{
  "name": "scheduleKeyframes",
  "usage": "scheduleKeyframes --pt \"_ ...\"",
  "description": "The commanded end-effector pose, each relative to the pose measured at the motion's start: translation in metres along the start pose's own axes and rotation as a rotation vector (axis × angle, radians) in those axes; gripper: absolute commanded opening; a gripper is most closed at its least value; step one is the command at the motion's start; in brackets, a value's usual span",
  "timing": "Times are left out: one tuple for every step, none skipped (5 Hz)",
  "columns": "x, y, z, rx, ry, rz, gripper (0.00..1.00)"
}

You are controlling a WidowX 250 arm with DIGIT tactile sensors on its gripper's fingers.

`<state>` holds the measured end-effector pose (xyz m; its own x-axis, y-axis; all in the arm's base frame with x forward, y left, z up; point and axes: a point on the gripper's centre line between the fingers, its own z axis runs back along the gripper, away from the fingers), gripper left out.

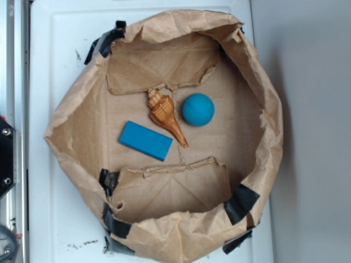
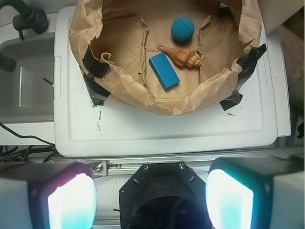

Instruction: Grab the blue block.

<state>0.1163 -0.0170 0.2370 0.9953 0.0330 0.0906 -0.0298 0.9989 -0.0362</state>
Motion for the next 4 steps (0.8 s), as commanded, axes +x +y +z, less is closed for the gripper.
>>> scheduleKeyframes --pt "0.0 0.0 0.0 0.0 0.0 0.0 1.0" --pt "0.035 0.002 -0.008 -0.07 -0.057 -0.091 1.0" --pt "0.086 0.016 -0.012 -0.083 -0.127 -0.197 1.0" --pt "0.134 0.029 -0.026 -0.049 -0.137 -0.231 1.0"
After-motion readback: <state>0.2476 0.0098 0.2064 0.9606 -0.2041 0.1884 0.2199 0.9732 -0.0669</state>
